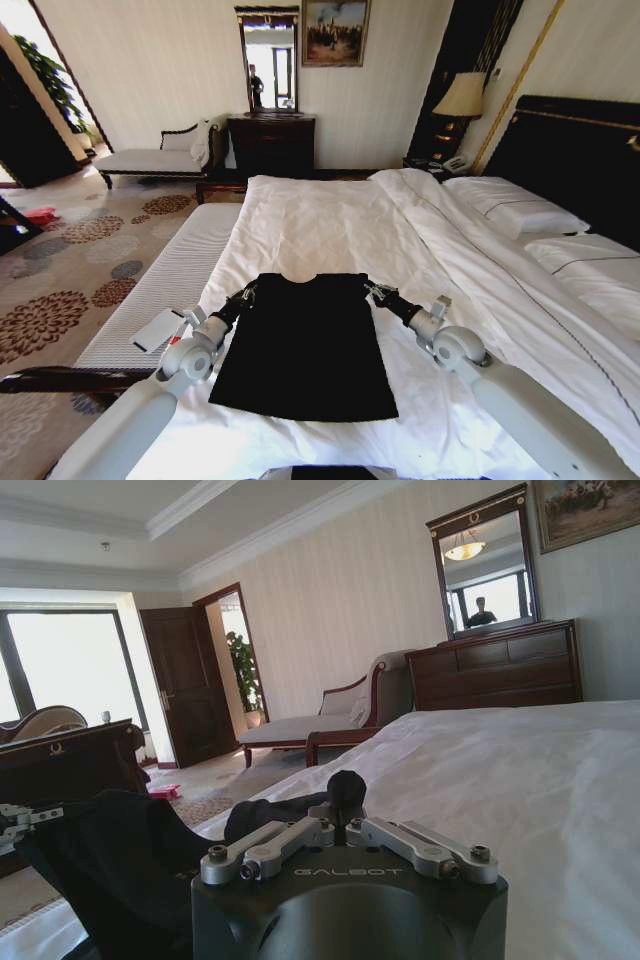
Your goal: Fold the clothes on the bed.
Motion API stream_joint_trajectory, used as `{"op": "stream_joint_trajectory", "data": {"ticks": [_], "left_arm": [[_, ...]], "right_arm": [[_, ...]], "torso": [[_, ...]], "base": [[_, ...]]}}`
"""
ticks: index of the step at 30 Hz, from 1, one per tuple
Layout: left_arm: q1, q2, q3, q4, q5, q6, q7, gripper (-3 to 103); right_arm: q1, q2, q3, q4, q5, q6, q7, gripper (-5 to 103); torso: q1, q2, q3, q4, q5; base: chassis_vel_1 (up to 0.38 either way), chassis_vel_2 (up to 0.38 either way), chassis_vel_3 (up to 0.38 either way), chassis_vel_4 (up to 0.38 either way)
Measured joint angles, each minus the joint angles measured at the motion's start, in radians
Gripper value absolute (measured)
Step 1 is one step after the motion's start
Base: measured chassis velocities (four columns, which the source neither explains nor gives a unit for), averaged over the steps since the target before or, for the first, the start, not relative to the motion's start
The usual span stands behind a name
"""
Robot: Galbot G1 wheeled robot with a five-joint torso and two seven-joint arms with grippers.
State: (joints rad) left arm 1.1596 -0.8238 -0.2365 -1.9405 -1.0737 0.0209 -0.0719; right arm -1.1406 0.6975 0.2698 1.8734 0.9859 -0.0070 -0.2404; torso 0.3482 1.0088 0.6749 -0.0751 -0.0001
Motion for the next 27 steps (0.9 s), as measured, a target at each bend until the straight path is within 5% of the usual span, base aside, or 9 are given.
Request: {"op": "stream_joint_trajectory", "data": {"ticks": [16,27], "left_arm": [[0.284,0.002,-0.141,-0.098,0.073,-0.035,0.033,1],[0.361,-0.007,-0.155,-0.140,0.106,-0.046,0.036,1]], "right_arm": [[-0.340,0.081,0.189,0.172,-0.114,0.019,-0.013,0],[-0.500,0.150,0.244,0.221,-0.210,0.047,-0.042,0]], "torso": [[0.000,0.000,0.000,0.0000,0.0002],[0.000,0.000,0.000,-0.0003,0.0000]], "base": [[0.000,0.000,0.000,0.000],[0.000,0.000,0.000,0.000]]}}
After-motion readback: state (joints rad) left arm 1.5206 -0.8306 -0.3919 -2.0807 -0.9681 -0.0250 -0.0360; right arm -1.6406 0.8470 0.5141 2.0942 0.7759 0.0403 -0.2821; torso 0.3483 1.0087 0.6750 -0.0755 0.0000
